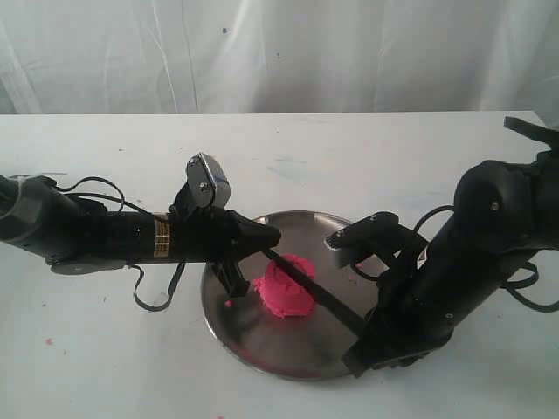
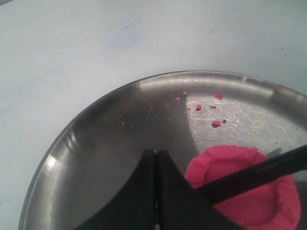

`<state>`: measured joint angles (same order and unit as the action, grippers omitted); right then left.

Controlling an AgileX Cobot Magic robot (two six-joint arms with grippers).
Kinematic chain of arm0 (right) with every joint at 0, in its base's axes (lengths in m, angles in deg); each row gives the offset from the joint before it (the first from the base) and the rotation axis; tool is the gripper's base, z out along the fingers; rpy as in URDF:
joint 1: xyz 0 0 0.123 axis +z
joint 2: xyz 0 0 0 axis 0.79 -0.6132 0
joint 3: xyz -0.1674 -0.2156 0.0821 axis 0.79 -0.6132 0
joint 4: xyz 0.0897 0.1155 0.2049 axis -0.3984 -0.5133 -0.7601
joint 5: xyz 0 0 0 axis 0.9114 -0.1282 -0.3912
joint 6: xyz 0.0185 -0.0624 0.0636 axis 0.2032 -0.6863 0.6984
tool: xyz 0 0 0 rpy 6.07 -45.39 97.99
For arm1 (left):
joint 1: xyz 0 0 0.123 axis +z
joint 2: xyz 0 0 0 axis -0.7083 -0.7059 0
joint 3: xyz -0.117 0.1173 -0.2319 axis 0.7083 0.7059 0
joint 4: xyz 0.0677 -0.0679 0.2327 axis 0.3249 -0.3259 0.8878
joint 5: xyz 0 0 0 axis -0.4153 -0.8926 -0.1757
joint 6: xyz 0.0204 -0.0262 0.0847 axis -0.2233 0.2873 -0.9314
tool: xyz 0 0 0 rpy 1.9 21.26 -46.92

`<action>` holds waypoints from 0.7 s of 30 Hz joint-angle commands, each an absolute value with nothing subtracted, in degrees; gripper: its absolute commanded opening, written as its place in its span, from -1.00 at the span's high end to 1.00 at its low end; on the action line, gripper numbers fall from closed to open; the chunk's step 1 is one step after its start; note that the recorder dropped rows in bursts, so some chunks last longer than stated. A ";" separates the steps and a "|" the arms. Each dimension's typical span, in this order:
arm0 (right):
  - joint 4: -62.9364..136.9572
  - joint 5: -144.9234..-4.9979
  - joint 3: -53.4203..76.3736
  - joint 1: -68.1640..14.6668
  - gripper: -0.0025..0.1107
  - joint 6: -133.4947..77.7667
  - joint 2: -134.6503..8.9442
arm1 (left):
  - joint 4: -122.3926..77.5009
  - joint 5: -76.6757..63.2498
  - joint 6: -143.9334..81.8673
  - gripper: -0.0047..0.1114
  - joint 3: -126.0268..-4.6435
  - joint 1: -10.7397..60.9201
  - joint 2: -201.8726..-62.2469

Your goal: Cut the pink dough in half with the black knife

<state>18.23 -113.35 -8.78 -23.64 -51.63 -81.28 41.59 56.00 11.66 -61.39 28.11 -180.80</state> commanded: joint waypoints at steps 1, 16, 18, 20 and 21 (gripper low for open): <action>18.65 -112.89 -8.51 -23.56 0.96 -51.36 -81.47 | 42.81 54.82 12.38 0.92 -61.39 27.69 -180.59; 19.28 -113.17 -7.83 -23.56 0.96 -51.36 -81.47 | 45.74 51.65 19.25 0.92 -61.39 27.69 -180.59; 19.28 -113.17 -7.83 -23.56 0.96 -51.36 -81.47 | 45.74 51.65 19.25 0.92 -61.39 27.69 -180.59; 19.28 -113.17 -7.83 -23.56 0.96 -51.36 -81.47 | 45.74 51.65 19.25 0.92 -61.39 27.69 -180.59; 19.28 -113.17 -7.83 -23.56 0.96 -51.36 -81.47 | 45.74 51.65 19.25 0.92 -61.39 27.69 -180.59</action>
<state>18.99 -113.73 -8.28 -23.64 -51.63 -81.28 43.41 54.28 18.88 -61.84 28.11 -180.80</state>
